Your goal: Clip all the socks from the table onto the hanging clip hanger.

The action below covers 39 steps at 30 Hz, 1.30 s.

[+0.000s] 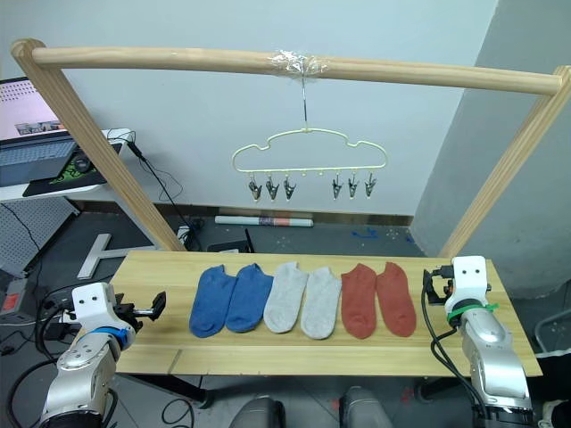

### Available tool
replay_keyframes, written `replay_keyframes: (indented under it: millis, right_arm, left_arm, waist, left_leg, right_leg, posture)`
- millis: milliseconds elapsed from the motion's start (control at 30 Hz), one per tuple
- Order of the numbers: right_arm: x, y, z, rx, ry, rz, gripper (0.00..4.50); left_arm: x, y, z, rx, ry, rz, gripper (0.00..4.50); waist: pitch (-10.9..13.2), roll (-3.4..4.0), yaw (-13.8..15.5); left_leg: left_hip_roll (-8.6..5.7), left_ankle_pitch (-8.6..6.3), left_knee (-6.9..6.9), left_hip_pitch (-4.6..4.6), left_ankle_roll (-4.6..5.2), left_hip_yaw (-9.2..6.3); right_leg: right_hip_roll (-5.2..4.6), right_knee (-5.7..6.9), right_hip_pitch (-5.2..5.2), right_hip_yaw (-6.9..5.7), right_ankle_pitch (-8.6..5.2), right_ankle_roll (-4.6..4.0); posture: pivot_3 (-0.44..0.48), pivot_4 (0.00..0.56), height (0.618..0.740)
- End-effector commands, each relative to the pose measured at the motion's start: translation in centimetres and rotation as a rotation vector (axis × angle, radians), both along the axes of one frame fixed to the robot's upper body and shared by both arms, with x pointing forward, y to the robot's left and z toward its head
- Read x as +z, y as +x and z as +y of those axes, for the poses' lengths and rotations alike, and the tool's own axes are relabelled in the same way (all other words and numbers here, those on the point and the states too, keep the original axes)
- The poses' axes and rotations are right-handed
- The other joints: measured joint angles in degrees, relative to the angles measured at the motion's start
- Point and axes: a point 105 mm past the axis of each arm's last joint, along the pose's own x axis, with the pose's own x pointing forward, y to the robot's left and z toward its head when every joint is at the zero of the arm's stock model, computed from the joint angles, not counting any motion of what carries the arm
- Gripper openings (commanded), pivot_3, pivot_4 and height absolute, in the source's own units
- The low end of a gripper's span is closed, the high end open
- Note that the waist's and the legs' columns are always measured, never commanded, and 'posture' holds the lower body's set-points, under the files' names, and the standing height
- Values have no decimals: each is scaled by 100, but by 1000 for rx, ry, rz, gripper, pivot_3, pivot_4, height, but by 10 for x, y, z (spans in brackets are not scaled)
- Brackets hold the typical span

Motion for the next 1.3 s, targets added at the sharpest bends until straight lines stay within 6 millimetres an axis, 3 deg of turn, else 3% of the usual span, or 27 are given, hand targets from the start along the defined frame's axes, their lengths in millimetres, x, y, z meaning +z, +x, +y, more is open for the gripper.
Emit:
replay_keyframes:
  millis: [33,700,1000,1233,1300]
  right_arm:
    - [15,3,-6,-14,-23,-52,4500]
    - [15,3,-4,-9,-23,-51,4500]
    - [24,9,-1,25,-29,-84,4500]
    - [43,20,19,185,-27,-138,4500]
    - [46,23,28,259,-30,-139,4500]
  left_arm:
    - [14,2,9,12,18,-36,4468]
    - [18,-1,14,20,57,-39,4468]
    - [34,0,7,-31,21,-102,4468]
    - [86,7,-26,-184,13,-262,4468]
    - [105,15,-51,-269,16,-318,4468]
  waist:
    - [0,0,0]
    - [52,0,1]
    - [115,-2,1]
    - [197,-12,9]
    - [203,-9,10]
  left_leg:
    - [0,0,0,0,0,0]
    - [1,-2,-6,-2,-2,-1]
    - [1,-2,-9,-2,-3,0]
    - [2,-2,-10,-11,-4,-2]
    - [2,-3,-13,-11,-4,-2]
  right_leg:
    - [0,0,0,0,0,0]
    - [-3,-3,-4,2,-1,-2]
    - [-5,-3,-5,2,-2,-3]
    - [-10,-4,-11,1,-3,-4]
    - [-10,-4,-11,1,-5,-6]
  posture:
    - [-14,137,740]
    - [-11,155,740]
    - [-8,162,740]
    - [-4,183,740]
    - [7,199,740]
